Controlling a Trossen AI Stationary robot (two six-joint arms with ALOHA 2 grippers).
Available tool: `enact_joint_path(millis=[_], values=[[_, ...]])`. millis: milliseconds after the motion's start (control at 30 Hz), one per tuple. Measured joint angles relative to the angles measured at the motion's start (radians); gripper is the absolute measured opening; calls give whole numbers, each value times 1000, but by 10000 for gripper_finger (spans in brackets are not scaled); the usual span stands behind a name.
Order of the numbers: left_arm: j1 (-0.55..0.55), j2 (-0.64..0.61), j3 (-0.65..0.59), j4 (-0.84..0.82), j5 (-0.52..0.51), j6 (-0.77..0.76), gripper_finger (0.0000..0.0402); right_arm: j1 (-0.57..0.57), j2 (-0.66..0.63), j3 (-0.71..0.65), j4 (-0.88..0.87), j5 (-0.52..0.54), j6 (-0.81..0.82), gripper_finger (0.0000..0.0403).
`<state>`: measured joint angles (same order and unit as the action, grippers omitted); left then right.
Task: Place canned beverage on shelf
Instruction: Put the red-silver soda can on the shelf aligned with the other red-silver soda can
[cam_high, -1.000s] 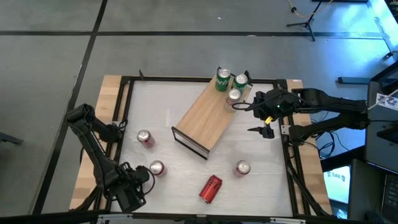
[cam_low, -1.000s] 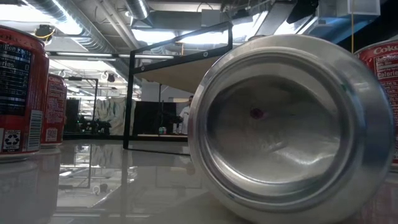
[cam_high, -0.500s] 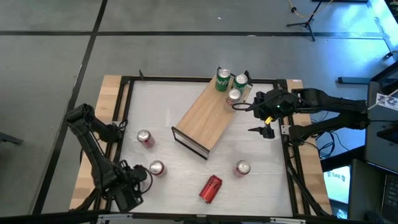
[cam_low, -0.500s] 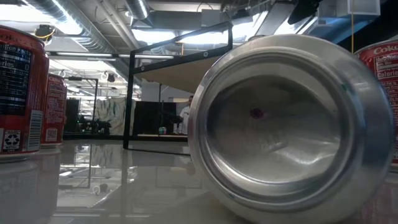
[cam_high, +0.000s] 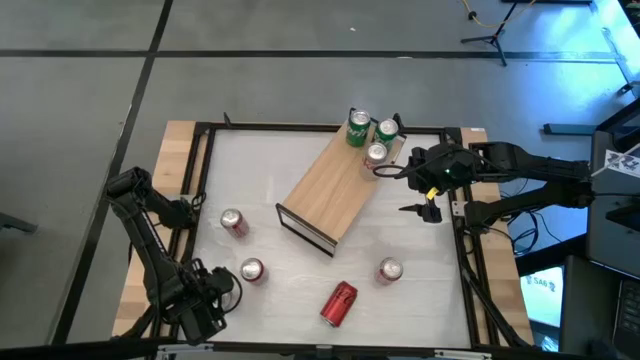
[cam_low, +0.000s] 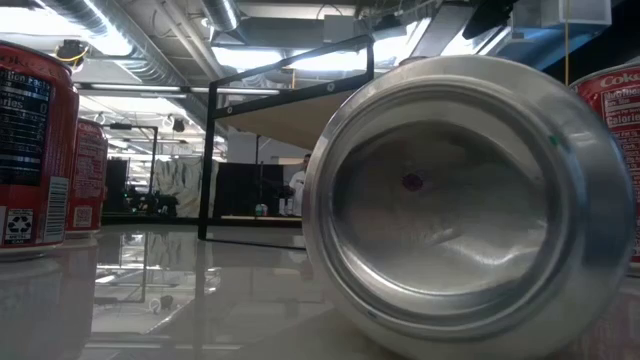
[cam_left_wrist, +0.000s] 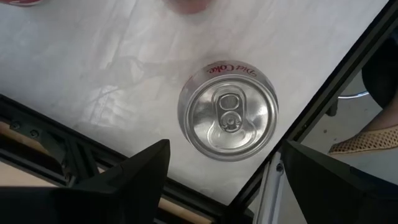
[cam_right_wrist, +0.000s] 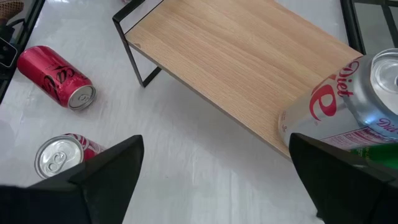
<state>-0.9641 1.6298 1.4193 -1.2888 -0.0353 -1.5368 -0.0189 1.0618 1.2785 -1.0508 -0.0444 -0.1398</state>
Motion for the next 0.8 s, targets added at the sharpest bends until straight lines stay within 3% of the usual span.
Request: enact_joint_path(millis=[800], values=[[1,2,-24,37,0,3,298,0,0,0,-8,0,-2,397]])
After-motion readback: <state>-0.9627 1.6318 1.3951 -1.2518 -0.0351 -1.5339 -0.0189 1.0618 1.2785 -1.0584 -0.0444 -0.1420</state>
